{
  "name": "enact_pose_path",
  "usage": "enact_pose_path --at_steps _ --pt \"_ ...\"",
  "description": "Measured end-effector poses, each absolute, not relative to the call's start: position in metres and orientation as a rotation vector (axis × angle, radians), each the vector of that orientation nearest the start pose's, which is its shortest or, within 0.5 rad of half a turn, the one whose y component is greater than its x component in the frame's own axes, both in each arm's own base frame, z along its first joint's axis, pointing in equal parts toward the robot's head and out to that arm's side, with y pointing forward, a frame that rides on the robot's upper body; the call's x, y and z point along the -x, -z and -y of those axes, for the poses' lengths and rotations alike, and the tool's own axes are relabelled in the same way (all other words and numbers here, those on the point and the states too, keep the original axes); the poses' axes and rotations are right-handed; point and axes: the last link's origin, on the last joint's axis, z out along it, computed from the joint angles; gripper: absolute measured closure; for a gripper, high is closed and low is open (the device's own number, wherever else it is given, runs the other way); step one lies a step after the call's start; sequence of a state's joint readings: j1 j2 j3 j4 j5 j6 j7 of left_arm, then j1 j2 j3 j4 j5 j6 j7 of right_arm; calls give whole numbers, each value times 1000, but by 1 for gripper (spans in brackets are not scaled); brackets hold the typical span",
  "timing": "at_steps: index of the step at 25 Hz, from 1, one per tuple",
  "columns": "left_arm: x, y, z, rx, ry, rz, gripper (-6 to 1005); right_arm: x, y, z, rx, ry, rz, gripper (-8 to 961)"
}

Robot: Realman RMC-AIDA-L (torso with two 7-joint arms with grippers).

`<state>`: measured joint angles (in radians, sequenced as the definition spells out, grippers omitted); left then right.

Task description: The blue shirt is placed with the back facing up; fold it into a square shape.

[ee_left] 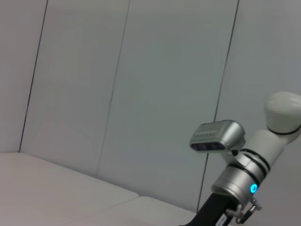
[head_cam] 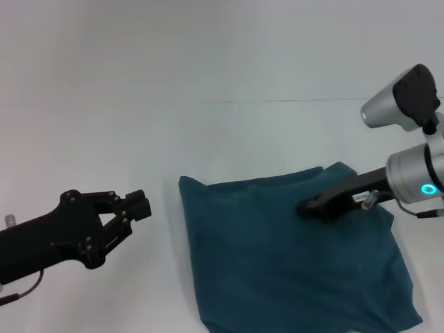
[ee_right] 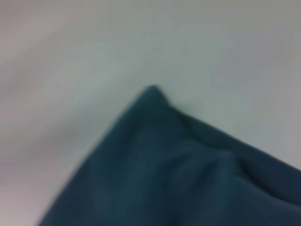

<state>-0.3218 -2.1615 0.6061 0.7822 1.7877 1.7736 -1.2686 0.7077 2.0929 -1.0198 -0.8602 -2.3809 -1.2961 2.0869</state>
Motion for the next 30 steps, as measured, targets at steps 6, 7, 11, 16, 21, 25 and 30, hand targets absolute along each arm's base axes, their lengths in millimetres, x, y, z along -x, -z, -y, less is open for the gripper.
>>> enact_pose_path --at_steps 6,7,11,16,21,25,30 --pt "271 -22 -275 2524 1038 513 879 -200 23 -382 2779 -69 -917 921" --pt "272 -22 -275 2525 1035 514 879 -198 22 -381 2791 -70 -909 921" --pt "271 -20 -274 2528 1033 517 879 -193 20 -372 2848 -58 -887 921" --pt "272 -19 -273 2520 1047 530 879 -192 24 -358 2927 -49 -901 921" --pt "272 -18 -272 2519 1050 536 879 -197 32 -354 2941 -10 -928 921" --pt "273 -18 -272 2518 1050 537 879 -201 39 -355 2930 14 -947 920" --pt "273 -18 -271 2521 1047 541 879 -207 44 -360 2892 26 -963 920"
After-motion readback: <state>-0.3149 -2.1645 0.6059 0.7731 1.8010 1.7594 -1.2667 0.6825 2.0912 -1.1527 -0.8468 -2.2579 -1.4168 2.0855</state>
